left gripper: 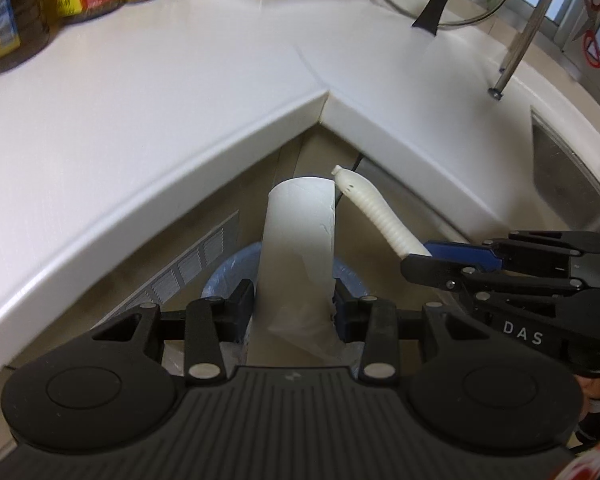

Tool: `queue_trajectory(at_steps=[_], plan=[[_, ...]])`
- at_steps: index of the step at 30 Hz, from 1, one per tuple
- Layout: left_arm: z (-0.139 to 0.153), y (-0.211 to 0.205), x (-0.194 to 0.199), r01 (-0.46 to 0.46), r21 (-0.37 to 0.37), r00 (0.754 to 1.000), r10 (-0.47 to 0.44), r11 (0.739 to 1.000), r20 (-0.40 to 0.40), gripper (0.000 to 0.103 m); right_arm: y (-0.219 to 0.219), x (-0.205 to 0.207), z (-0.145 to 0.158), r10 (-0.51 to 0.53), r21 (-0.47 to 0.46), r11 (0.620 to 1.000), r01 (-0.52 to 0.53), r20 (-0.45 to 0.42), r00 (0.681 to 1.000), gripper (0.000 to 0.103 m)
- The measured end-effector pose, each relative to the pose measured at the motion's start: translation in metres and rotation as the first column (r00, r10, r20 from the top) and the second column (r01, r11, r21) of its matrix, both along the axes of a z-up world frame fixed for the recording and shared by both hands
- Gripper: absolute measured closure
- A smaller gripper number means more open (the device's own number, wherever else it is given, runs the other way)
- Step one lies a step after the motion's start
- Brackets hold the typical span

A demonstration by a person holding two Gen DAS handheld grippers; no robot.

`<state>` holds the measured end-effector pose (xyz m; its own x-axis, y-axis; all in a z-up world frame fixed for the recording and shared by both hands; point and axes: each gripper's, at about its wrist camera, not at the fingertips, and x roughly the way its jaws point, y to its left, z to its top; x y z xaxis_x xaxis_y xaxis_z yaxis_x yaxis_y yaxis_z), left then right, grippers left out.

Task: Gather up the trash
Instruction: 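Carry the paper roll and toothbrush down over the trash bin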

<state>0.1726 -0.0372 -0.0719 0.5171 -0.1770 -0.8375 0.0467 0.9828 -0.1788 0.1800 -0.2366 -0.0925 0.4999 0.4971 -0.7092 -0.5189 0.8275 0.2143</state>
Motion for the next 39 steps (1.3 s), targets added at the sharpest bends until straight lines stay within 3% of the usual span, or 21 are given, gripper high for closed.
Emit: queue_trajectory(at_steps=[16,39], plan=[[-0.063,0.003,0.011,-0.093,0.032,0.99,0.095,0.995,-0.105,0.066,0.005,0.019,-0.048,-0.003,-0.054,0.999,0.0,-0.055,0.998,0.083],[-0.126,-0.008,0.03,-0.102,0.021,0.969,0.104,0.995,-0.225,0.066,0.013,0.032,-0.102,0.003,-0.122,0.992,-0.019,-0.128,0.992,0.083]])
